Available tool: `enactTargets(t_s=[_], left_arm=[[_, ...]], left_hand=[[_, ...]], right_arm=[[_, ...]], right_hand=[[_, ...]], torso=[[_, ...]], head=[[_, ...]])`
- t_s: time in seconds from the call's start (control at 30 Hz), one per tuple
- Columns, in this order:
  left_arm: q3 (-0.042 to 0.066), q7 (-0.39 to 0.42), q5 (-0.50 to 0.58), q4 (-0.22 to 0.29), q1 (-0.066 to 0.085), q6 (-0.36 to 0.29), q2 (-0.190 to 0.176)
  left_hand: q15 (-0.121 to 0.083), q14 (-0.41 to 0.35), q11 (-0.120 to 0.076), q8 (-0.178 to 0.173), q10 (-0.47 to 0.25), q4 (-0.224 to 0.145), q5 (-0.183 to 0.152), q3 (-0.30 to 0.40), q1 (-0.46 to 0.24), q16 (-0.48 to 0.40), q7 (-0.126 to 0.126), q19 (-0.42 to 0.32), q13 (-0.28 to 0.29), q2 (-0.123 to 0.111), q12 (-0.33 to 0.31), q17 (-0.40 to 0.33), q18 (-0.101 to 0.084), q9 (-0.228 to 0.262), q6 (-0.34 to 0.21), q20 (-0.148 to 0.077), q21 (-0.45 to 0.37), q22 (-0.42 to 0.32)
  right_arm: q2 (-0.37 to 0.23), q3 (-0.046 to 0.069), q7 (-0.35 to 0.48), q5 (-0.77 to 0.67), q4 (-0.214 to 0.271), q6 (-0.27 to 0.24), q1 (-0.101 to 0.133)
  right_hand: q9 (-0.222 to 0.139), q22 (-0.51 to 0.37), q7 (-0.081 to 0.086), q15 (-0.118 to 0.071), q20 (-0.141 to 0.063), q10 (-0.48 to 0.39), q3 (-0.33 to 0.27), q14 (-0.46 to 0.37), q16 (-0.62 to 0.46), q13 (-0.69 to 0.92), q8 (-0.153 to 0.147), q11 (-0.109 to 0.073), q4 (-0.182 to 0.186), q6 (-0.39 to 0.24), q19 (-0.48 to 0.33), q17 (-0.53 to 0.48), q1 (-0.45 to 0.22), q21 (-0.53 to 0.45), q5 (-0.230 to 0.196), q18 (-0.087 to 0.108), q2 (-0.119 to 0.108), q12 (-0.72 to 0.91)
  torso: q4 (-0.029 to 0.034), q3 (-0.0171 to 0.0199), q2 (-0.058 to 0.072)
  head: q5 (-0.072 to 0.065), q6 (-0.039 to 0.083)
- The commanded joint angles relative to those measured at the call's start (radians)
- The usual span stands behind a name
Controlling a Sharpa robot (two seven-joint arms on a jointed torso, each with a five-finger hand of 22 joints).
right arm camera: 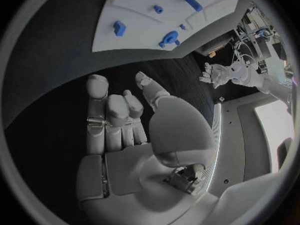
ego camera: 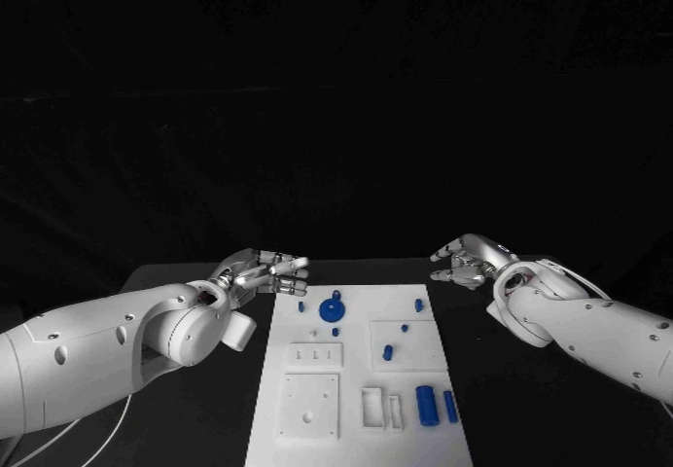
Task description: Assemble the parts on the task board
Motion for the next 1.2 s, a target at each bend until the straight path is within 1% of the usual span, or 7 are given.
enactTargets(t_s=[0.03,0.17,0.2,0.33,0.63,0.8,1.2], left_arm=[[0.001,0.018,-0.007,-0.001,-0.004,0.034,-0.001],[0.001,0.019,-0.011,-0.003,-0.007,0.04,-0.003],[0.001,0.02,-0.012,-0.003,-0.007,0.041,-0.004],[0.001,0.02,-0.014,-0.006,-0.01,0.044,-0.003],[0.001,0.019,-0.019,-0.003,-0.015,0.048,-0.001],[0.001,0.018,-0.022,0.0,-0.015,0.048,-0.003],[0.002,0.015,-0.026,0.005,-0.015,0.048,-0.002]], left_hand=[[0.004,-0.018,0.003,0.001,-0.018,-0.007,0.0,0.002,0.003,-0.005,0.004,-0.009,0.001,0.002,0.004,0.0,-0.005,-0.001,-0.006,0.006,-0.006,-0.001],[0.01,-0.036,0.007,0.001,-0.031,-0.008,-0.001,0.002,0.003,-0.006,0.005,-0.018,0.001,0.001,0.004,-0.001,-0.002,-0.001,-0.007,0.012,-0.012,-0.002],[0.01,-0.036,0.007,0.001,-0.031,-0.008,-0.001,0.002,0.003,-0.006,0.005,-0.018,0.001,0.001,0.004,-0.001,-0.002,-0.001,-0.007,0.012,-0.012,-0.002],[0.01,-0.037,0.007,0.001,-0.032,-0.01,0.0,0.003,0.004,-0.006,0.006,-0.02,0.001,0.001,0.004,-0.001,-0.001,-0.001,-0.008,0.014,-0.013,-0.001],[0.011,-0.037,0.007,0.001,-0.033,-0.01,0.0,0.003,0.003,-0.006,0.006,-0.02,0.001,0.002,0.005,0.0,0.001,-0.001,-0.011,0.015,-0.014,-0.001],[0.01,-0.036,0.007,0.001,-0.033,-0.011,0.0,0.003,0.003,-0.005,0.006,-0.02,0.001,0.002,0.004,0.0,0.001,-0.001,-0.009,0.015,-0.014,0.0],[0.01,-0.036,0.007,0.001,-0.033,-0.011,0.0,0.003,0.003,-0.005,0.006,-0.02,0.001,0.002,0.004,0.0,0.001,-0.001,-0.009,0.015,-0.014,0.0]], right_arm=[[0.011,0.001,0.078,0.055,-0.037,0.052,-0.006],[0.029,0.001,0.088,0.063,-0.083,0.07,-0.021],[0.035,0.001,0.09,0.064,-0.092,0.074,-0.025],[0.072,0.001,0.104,0.066,-0.145,0.097,-0.044],[0.117,0.001,0.09,0.021,-0.208,0.147,-0.072],[0.122,0.001,0.087,0.01,-0.215,0.159,-0.076],[0.144,0.001,0.086,0.005,-0.232,0.16,-0.079]], right_hand=[[-0.001,-0.005,0.001,0.001,0.005,-0.02,-0.009,-0.009,-0.023,-0.013,-0.002,-0.002,0.002,0.002,0.027,-0.016,0.011,-0.03,-0.032,0.011,0.005,-0.023],[-0.001,-0.014,0.0,-0.001,0.003,-0.031,-0.031,-0.014,-0.045,-0.03,-0.002,-0.001,0.007,-0.009,0.024,-0.032,0.019,-0.065,-0.05,0.01,0.01,-0.042],[-0.001,-0.014,0.001,-0.001,0.003,-0.032,-0.035,-0.015,-0.046,-0.032,-0.002,-0.002,0.008,-0.012,0.025,-0.032,0.02,-0.067,-0.049,0.01,0.01,-0.043],[-0.001,-0.01,0.002,-0.003,0.001,-0.036,-0.052,-0.016,-0.049,-0.036,-0.002,-0.002,0.003,-0.028,0.026,-0.032,0.028,-0.081,-0.034,0.009,0.013,-0.044],[-0.001,0.0,-0.013,-0.013,-0.009,-0.036,-0.077,-0.015,-0.047,-0.038,-0.002,-0.019,-0.018,-0.038,0.032,-0.027,0.032,-0.095,-0.008,0.0,0.017,-0.043],[-0.001,0.005,-0.013,-0.014,-0.01,-0.037,-0.067,-0.014,-0.048,-0.037,-0.002,-0.021,-0.035,-0.038,0.033,-0.027,0.03,-0.096,0.069,-0.002,0.015,-0.044],[-0.001,0.016,-0.012,-0.014,-0.011,-0.037,-0.05,-0.014,-0.047,-0.036,-0.002,-0.021,-0.052,-0.038,0.034,-0.023,0.013,-0.102,0.089,-0.002,0.018,-0.045]], torso=[[-0.0108,0.013,-0.003],[-0.0133,0.0193,0.0],[-0.0118,0.0168,0.0],[-0.012,0.022,0.0],[-0.0031,0.0305,0.007],[-0.0055,0.0288,0.005],[-0.0001,0.0274,0.007]], head=[[0.005,-0.002],[0.007,-0.006],[0.005,-0.008],[0.001,-0.021],[-0.009,-0.03],[-0.011,-0.034],[-0.015,-0.031]])
